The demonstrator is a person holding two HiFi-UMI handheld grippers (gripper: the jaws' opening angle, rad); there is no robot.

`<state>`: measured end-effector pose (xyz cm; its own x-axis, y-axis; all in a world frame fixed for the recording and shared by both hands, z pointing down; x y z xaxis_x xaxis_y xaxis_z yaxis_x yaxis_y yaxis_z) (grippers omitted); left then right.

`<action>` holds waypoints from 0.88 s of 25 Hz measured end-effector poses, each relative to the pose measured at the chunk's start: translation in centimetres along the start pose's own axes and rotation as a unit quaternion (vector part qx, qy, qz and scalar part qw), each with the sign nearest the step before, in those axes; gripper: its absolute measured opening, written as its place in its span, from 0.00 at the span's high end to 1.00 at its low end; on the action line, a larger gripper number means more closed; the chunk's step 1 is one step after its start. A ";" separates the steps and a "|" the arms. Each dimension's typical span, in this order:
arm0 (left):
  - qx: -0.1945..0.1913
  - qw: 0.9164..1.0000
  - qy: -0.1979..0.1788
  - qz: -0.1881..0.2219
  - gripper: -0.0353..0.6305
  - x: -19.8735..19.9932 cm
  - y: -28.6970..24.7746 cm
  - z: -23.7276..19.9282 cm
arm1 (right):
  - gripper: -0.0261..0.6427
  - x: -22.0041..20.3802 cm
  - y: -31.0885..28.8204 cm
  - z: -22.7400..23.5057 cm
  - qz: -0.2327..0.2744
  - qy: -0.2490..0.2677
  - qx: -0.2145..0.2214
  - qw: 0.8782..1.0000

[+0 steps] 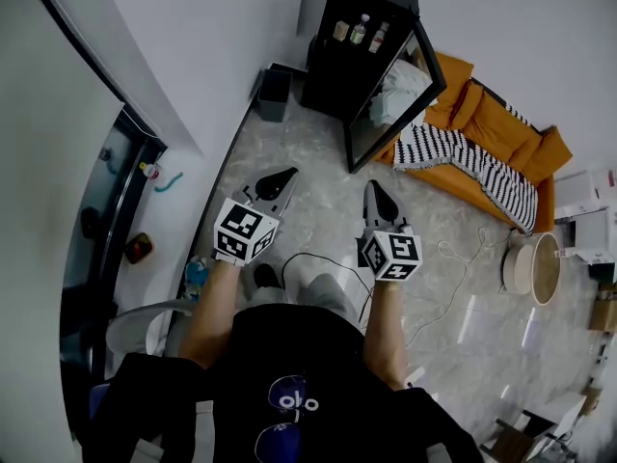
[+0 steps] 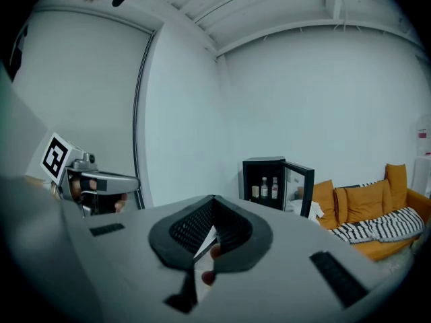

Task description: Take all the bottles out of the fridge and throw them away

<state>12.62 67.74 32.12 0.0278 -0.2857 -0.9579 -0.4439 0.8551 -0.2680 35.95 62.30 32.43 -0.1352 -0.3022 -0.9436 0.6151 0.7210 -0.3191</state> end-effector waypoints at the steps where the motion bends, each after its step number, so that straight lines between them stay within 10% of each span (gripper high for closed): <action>1: -0.004 1.000 0.003 -0.003 0.94 -0.1 0.0 -0.5 | 0.96 0.1 -0.4 -0.2 -0.002 0.001 -0.001 1.000; 22: 0.041 0.999 0.014 -0.023 0.94 4.2 -12.3 -15.8 | 0.96 6.1 -21.2 7.2 -0.007 -0.005 0.034 0.999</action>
<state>4.07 49.22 33.05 0.0211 -0.3374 -0.9411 -0.3680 0.8726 -0.3211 27.69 40.67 34.11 -0.1379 -0.3184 -0.9379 0.6644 0.6725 -0.3260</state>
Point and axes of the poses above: the fingertips, and each gripper's own axes: y backward along the fingers, z to its right, x out of its top, the point moved 8 cm from there along y, backward along the fingers, and after that the axes turned 7 degrees about -z, right-handed, at the moved point
